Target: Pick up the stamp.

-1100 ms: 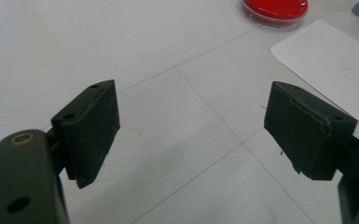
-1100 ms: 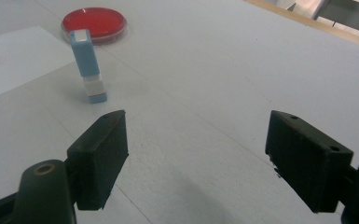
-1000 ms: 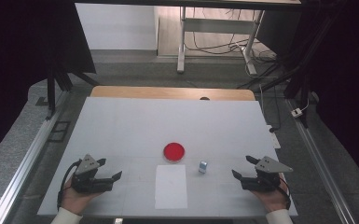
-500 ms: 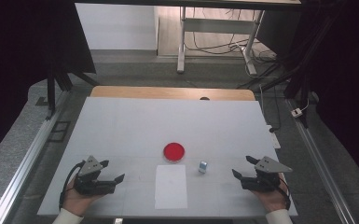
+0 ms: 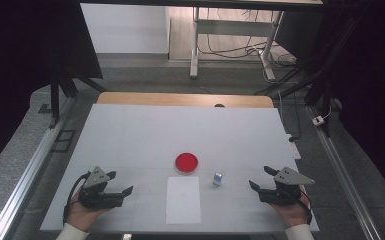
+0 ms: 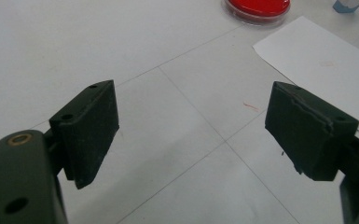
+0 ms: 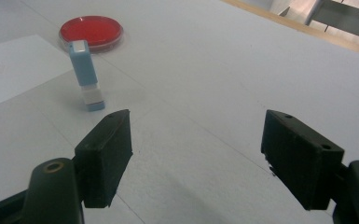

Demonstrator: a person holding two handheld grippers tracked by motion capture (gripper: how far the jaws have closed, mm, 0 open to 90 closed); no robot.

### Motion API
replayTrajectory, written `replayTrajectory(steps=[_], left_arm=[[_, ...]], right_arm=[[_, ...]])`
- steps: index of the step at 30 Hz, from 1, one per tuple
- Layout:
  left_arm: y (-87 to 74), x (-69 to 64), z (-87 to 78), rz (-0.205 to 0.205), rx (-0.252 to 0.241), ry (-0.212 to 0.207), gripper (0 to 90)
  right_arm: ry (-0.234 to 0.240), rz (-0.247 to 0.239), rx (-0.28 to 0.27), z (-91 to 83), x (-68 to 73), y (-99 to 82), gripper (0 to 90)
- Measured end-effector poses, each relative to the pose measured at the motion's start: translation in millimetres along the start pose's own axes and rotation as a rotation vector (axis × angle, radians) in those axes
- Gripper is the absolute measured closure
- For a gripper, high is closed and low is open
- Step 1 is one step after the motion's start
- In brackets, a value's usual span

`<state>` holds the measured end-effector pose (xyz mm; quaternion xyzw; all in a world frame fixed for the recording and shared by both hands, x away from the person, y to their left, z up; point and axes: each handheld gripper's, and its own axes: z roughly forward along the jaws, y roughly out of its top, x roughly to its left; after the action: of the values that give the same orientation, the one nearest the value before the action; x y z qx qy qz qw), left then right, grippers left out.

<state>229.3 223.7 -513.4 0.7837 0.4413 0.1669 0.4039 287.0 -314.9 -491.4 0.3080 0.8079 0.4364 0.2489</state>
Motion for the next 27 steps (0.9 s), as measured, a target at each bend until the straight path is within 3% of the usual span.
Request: replayTrajectory(steps=[27], left_arm=[[1.7, -1.9, 1.2, -0.012, 0.012, -0.001, 17.1]], right_arm=[[0.065, -0.025, -0.038, 0.1, 20.8, 35.1, 27.2]])
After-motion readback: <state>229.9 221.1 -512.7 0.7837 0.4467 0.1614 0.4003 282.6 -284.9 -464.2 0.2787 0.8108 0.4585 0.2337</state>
